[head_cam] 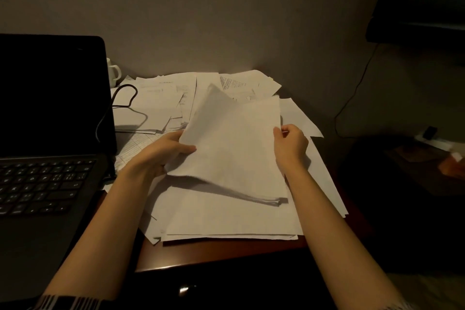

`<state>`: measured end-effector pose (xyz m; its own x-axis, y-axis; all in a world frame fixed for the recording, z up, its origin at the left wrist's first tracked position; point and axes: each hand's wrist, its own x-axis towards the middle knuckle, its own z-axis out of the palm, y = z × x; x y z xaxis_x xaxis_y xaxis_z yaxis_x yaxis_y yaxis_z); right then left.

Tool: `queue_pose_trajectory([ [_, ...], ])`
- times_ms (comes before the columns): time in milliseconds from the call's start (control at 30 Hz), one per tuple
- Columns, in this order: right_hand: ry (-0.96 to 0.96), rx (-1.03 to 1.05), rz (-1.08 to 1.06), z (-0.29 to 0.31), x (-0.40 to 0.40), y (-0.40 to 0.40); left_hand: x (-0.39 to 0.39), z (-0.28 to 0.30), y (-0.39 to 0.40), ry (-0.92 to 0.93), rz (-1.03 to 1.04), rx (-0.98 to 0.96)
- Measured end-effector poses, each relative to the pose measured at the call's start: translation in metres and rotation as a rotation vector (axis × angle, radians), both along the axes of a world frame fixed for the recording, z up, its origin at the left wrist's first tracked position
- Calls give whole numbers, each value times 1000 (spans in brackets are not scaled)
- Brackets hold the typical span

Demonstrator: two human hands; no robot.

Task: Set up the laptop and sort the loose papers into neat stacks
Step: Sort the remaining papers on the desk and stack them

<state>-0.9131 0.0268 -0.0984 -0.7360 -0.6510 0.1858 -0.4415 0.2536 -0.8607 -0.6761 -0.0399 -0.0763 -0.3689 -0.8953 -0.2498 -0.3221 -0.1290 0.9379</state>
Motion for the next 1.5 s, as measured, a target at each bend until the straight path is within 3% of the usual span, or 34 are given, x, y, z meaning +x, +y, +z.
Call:
queue_pose_trajectory([
  [133,-229,-74,-35,6,-1,20,-3,1,2,210,114,-33],
  [233,-292,-111,110,9,9,50,-4,0,1,453,203,14],
  [300,-145,-42,316,10,21,72,-6,2,1,626,274,59],
  [433,325,419,725,13,49,106,-6,3,-3,857,333,113],
  [500,488,603,818,15,60,115,-5,3,1,870,326,87],
  [633,548,721,837,23,62,127,-4,6,5,895,317,52],
  [833,967,287,828,15,58,123,-4,4,2,932,294,34],
  [933,991,340,787,11,51,117,-4,3,1,921,299,50],
  [1100,817,369,794,24,50,116,-4,5,2,960,288,98],
  [1233,902,510,937,29,63,119,-5,5,4,928,271,108],
  [1400,1117,285,1013,22,62,118,-5,4,3,893,268,102],
  [1500,1167,311,1052,19,68,117,-4,4,3,887,278,115],
])
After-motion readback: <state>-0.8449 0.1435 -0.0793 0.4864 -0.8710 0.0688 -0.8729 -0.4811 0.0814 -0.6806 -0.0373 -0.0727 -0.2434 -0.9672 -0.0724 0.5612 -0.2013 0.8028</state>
